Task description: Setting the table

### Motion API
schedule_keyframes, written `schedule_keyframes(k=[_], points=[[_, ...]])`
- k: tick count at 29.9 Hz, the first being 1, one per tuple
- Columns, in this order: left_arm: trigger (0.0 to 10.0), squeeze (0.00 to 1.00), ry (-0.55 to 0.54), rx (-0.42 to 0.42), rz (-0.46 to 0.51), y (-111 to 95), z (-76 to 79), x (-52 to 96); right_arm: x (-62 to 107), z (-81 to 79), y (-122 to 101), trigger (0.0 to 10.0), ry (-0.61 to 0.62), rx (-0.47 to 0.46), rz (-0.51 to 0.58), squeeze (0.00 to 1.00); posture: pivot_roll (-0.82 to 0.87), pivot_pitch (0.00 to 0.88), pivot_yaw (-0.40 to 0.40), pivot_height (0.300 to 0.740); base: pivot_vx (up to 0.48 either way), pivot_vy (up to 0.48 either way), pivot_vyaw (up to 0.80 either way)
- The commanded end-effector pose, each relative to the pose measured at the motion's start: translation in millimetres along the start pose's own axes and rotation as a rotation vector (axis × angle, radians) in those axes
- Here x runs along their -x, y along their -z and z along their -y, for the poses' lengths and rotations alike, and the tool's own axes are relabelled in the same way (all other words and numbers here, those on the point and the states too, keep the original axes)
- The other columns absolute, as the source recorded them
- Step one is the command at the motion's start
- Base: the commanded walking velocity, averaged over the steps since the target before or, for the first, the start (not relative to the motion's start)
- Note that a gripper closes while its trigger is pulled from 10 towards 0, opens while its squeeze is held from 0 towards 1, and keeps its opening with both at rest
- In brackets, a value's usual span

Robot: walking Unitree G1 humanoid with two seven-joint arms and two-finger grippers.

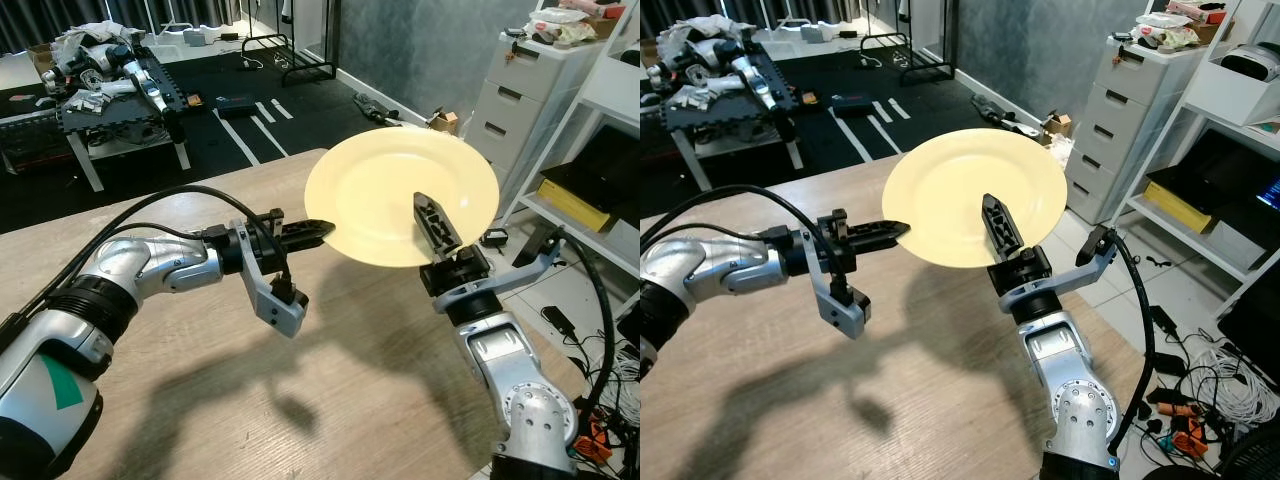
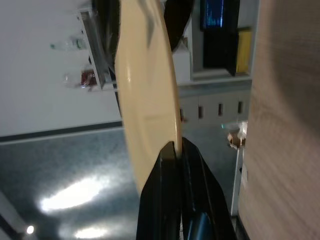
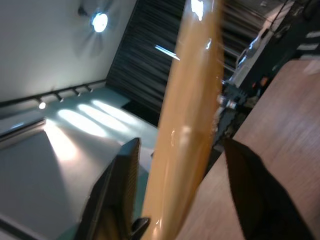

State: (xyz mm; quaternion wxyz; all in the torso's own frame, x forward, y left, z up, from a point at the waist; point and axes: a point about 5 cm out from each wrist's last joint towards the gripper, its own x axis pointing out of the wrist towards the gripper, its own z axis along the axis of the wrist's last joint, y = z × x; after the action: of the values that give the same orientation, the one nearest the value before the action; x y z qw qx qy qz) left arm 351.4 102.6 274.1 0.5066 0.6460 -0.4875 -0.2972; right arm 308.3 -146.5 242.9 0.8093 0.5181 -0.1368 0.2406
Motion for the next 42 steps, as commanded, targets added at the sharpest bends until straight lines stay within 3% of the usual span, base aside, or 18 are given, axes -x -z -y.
schedule_keyframes(k=[1,12,13,14,15,16,28,29,30,31,34,35,36,37,38,40,42], points=[[10.0,0.00,0.016,0.003,0.062,-9,3.9,-3.4,-2.2,0.6,3,0.0,0.009,-0.012,-0.006,0.00,0.09,0.093,0.092,0.740,0.000,0.000,0.00],[10.0,0.00,0.004,-0.002,0.041,-7,2.5,-4.2,-2.7,2.2,2,0.0,0.013,-0.006,0.004,0.00,0.09,0.090,0.090,0.740,0.000,0.000,0.00],[10.0,0.11,0.001,-0.007,0.041,-7,1.8,-4.9,-2.7,2.1,2,0.0,0.011,-0.007,0.003,0.00,0.09,0.090,0.090,0.740,0.000,0.000,0.00],[10.0,0.11,0.001,-0.007,0.041,-7,1.8,-4.9,-2.7,2.1,2,0.0,0.011,-0.007,0.003,0.00,0.09,0.090,0.090,0.740,0.000,0.000,0.00],[10.0,0.35,-0.003,-0.013,0.039,-6,1.0,-5.8,-2.7,1.9,3,0.0,0.010,-0.007,0.002,0.00,0.09,0.089,0.091,0.740,0.000,0.000,0.00],[10.0,1.00,-0.004,-0.015,0.038,-6,0.4,-6.6,-2.7,1.8,3,0.0,0.009,-0.008,0.002,0.00,0.09,0.088,0.091,0.740,0.000,0.000,0.00],[10.0,1.00,-0.031,0.080,-0.001,-3,-2.2,-5.9,-2.9,1.7,-3,0.0,0.009,-0.008,0.049,0.00,0.09,0.083,0.095,0.740,0.000,0.000,0.00],[10.0,0.00,-0.039,0.104,-0.008,-3,-3.0,-2.6,-2.0,2.3,-6,8.0,0.012,0.000,0.063,0.00,0.09,0.084,0.099,0.740,0.000,0.000,0.00],[10.0,0.00,-0.039,0.104,-0.008,-3,-3.0,-2.6,-2.0,2.3,-6,8.0,0.012,0.000,0.063,0.00,0.09,0.084,0.099,0.740,0.000,0.000,0.00],[10.0,0.00,-0.039,0.135,-0.009,-5,-2.3,3.6,-0.7,2.9,-12,10.0,0.014,0.013,0.085,0.00,0.09,0.085,0.102,0.740,0.000,0.000,0.00],[10.0,0.00,-0.016,0.216,-0.025,-10,6.4,21.6,3.2,3.3,-29,10.0,0.020,0.059,0.148,0.00,0.09,0.086,0.107,0.740,0.000,0.000,0.00],[10.0,0.00,-0.016,0.216,-0.025,-10,6.4,21.6,3.2,3.3,-29,10.0,0.020,0.059,0.148,0.00,0.09,0.086,0.107,0.740,0.000,0.000,0.00],[10.0,0.00,0.011,0.333,-0.079,-17,18.5,37.9,8.3,3.8,-47,10.0,0.034,0.117,0.209,0.00,0.09,0.086,0.111,0.740,0.000,0.000,0.00],[10.0,0.00,0.011,0.333,-0.079,-17,18.5,37.9,8.3,3.8,-47,10.0,0.034,0.117,0.209,0.00,0.09,0.086,0.111,0.740,0.000,0.000,0.00],[10.0,0.00,-0.004,0.444,-0.139,-21,24.2,45.6,11.8,4.0,-56,10.0,0.049,0.166,0.231,0.00,0.09,0.086,0.113,0.740,0.000,0.000,0.00],[10.0,0.00,-0.004,0.444,-0.139,-21,24.2,45.6,11.8,4.0,-56,10.0,0.049,0.166,0.231,0.00,0.09,0.086,0.113,0.740,0.000,0.000,0.00],[10.0,0.00,-0.163,0.879,-0.385,-22,34.8,54.6,20.2,6.1,-63,10.0,0.109,0.363,0.206,0.00,0.09,0.085,0.120,0.740,0.000,0.000,0.00]])
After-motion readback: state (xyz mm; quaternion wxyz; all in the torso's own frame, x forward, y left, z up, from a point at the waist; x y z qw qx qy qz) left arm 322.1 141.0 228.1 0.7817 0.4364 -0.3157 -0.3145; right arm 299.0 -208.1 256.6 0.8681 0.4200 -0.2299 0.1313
